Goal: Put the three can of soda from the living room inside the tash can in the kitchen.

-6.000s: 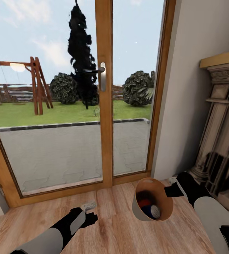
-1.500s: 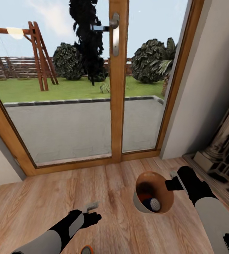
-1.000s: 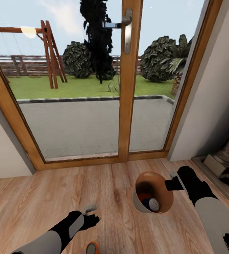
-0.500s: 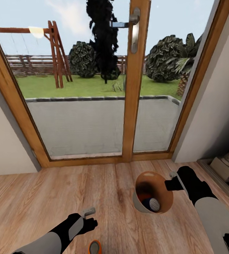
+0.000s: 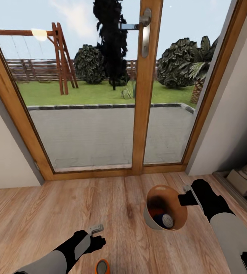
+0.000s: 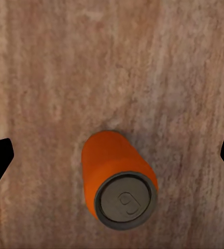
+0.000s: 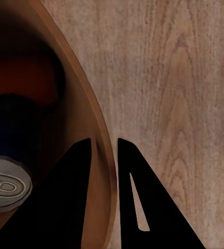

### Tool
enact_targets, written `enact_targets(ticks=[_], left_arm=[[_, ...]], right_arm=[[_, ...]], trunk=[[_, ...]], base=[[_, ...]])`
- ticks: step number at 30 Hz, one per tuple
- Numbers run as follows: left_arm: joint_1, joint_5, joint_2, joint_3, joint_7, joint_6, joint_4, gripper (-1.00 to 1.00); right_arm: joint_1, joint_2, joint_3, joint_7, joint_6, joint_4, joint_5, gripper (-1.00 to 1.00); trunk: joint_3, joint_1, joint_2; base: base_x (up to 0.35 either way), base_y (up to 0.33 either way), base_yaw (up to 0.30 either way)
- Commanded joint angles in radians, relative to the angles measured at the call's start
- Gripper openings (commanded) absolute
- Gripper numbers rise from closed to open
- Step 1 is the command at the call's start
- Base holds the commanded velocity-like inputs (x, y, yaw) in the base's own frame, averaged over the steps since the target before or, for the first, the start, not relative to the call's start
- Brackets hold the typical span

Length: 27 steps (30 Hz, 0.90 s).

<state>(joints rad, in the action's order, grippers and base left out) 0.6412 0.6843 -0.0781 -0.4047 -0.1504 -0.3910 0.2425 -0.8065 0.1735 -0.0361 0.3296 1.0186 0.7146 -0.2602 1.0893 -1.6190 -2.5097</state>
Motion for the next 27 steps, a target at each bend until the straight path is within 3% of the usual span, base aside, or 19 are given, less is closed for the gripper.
enact_targets(ticks=[1,27], left_arm=[[0.000,0.000,0.000,0.000,0.000,0.000,0.000,1.00],[-0.015,-0.002,-0.033,0.000,0.000,-0.002,-0.059,1.00]], right_arm=[[0.000,0.000,-0.001,0.003,0.003,0.000,0.024,-1.00],[0.000,0.000,-0.002,0.003,0.004,0.000,0.024,-1.00]], trunk=[[0.000,0.000,0.000],[0.000,0.000,0.000]], base=[[0.000,0.000,0.000],[0.000,0.000,0.000]])
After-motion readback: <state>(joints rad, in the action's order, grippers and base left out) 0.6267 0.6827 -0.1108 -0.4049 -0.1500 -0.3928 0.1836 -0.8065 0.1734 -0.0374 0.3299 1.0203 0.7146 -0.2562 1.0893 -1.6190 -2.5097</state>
